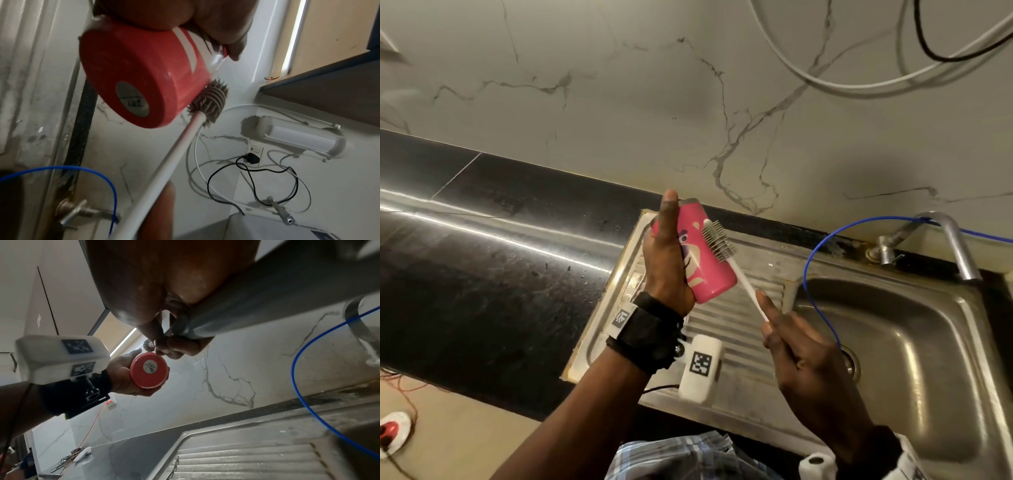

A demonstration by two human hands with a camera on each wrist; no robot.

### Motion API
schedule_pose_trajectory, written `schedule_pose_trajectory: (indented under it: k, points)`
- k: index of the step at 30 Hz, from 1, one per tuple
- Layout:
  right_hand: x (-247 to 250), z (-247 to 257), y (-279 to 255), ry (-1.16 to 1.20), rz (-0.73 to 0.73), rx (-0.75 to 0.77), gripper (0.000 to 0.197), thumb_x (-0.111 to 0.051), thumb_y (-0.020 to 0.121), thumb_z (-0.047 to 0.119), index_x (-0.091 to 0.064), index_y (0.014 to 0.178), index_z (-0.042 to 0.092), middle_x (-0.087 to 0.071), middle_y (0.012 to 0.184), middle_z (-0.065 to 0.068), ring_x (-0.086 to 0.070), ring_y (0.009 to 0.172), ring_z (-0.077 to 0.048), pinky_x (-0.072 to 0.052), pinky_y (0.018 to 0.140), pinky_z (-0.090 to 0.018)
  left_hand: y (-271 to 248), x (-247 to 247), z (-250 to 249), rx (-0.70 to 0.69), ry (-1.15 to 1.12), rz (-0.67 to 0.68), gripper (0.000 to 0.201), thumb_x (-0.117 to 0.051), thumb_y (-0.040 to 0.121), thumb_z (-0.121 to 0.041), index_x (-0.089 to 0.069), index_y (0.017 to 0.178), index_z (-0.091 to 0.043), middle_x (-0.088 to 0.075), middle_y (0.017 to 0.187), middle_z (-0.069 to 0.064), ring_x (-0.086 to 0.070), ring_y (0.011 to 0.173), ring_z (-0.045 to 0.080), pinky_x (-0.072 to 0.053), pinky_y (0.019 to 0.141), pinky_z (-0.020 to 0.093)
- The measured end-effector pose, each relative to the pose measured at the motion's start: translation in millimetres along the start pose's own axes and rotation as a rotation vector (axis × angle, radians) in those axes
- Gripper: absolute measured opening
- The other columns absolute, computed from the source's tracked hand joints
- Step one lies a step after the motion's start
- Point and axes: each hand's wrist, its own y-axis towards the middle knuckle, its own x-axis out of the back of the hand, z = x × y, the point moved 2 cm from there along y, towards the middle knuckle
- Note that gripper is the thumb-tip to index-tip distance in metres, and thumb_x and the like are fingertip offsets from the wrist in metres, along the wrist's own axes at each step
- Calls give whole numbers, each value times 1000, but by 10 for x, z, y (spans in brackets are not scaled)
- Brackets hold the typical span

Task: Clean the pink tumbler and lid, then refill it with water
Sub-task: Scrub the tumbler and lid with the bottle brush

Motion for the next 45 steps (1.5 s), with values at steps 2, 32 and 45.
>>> schedule_pose_trajectory:
  k: [2,32,45]
  points:
    - [20,-37,-98,8,26,3,53,-52,104,24,-46,155,33,-53,84,8,-56,67,-9,-43,63,-13,47,34,-141,14,-35,21,86,-85,63,-84,-57,118,-23,-49,96,11,-57,87,32,-51,105,60]
    - [-7,-26,-312,-174,106,78,66,-61,101,13,-38,159,35,-51,90,6,-47,59,-11,-48,54,-30,-73,17,-170,-91,-14,-90,94,-83,65,-82,-62,122,-10,-58,102,14,-67,93,31,-58,97,65]
    - [1,-106,-373,-167,25,49,65,-59,99,11,-41,158,32,-52,95,8,-52,61,-14,-50,57,-30,-155,-32,-191,80,-84,31,93,-74,78,-80,-62,138,-11,-62,98,10,-66,89,28,-57,98,57]
